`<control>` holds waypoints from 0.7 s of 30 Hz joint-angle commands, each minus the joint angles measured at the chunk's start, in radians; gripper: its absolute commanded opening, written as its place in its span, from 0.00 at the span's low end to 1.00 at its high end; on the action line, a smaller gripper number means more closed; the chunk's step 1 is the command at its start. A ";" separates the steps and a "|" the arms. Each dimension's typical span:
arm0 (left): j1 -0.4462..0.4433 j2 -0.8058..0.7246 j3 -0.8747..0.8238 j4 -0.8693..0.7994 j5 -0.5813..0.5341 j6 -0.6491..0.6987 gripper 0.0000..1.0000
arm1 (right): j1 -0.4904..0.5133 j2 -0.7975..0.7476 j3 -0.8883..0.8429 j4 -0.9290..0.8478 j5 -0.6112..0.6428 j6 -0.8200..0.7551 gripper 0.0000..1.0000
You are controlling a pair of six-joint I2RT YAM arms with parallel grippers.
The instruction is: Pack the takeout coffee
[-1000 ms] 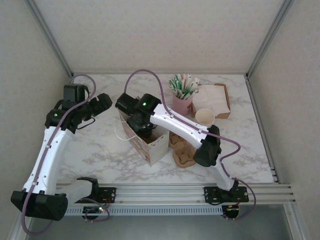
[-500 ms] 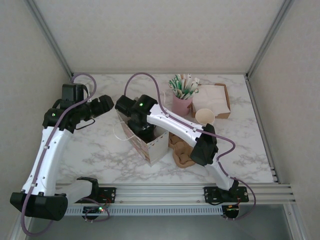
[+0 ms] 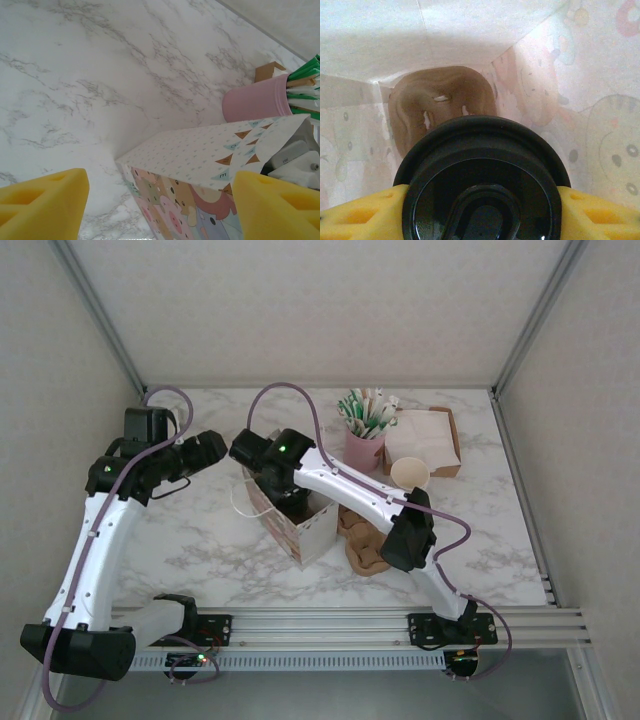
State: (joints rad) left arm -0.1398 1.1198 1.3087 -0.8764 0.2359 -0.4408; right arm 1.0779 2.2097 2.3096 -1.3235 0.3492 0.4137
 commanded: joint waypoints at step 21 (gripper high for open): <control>0.008 0.009 -0.001 -0.009 0.029 -0.016 0.75 | 0.000 0.052 -0.134 0.021 -0.002 0.029 0.57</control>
State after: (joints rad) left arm -0.1402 1.1282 1.3083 -0.8757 0.2539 -0.4454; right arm 1.0779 2.1933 2.2177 -1.2198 0.3908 0.4126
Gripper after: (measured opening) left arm 0.749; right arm 0.658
